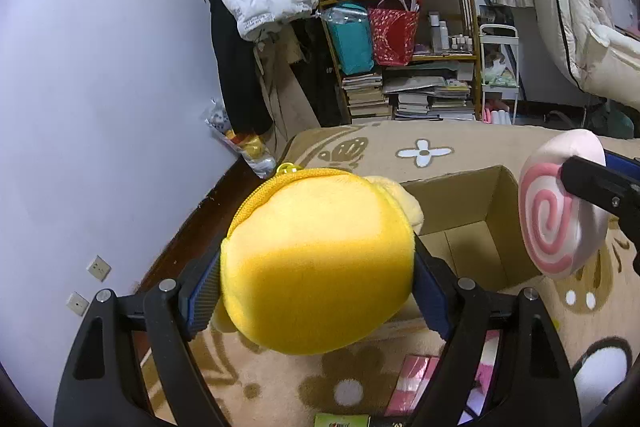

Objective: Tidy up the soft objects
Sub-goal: 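Carry the yellow plush into the box with the left tool while the right tool drops the roll in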

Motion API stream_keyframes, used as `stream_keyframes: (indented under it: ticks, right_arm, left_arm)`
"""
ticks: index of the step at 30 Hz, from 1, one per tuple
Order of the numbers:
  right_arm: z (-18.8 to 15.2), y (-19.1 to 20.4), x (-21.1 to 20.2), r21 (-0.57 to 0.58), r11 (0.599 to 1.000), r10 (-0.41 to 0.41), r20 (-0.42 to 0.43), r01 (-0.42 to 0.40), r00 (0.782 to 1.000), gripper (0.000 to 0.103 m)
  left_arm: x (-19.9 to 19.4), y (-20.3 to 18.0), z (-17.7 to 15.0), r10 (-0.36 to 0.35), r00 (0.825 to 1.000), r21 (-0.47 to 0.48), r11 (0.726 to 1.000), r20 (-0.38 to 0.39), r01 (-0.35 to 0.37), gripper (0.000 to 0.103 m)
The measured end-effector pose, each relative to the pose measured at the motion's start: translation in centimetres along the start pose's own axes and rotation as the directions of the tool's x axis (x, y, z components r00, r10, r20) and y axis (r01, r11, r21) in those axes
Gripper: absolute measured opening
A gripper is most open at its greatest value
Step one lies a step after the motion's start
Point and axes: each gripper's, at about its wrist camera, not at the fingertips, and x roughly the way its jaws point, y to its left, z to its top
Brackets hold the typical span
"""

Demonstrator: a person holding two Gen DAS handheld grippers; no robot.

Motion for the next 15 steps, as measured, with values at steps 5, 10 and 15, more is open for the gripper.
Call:
stream_keyframes:
  ticks: [5, 10, 15]
  right_arm:
    - [0.4, 0.0, 1.6, -0.004, 1.000, 0.019, 0.002, -0.019, 1.000, 0.030]
    - [-0.1, -0.5, 3.5, 0.003, 0.999, 0.034, -0.025, -0.034, 0.999, 0.031]
    - [-1.0, -1.0, 5.2, 0.009, 0.999, 0.045, -0.061, -0.044, 0.997, 0.031]
  left_arm:
    - [2.1, 0.1, 0.4, -0.004, 1.000, -0.022, 1.000, -0.024, 0.004, 0.082]
    - [3.6, -0.1, 0.5, -0.009, 0.999, -0.023, 1.000, -0.040, 0.008, 0.082]
    - [5.3, 0.0, -0.1, -0.035, 0.997, -0.042, 0.999, -0.069, 0.032, 0.083]
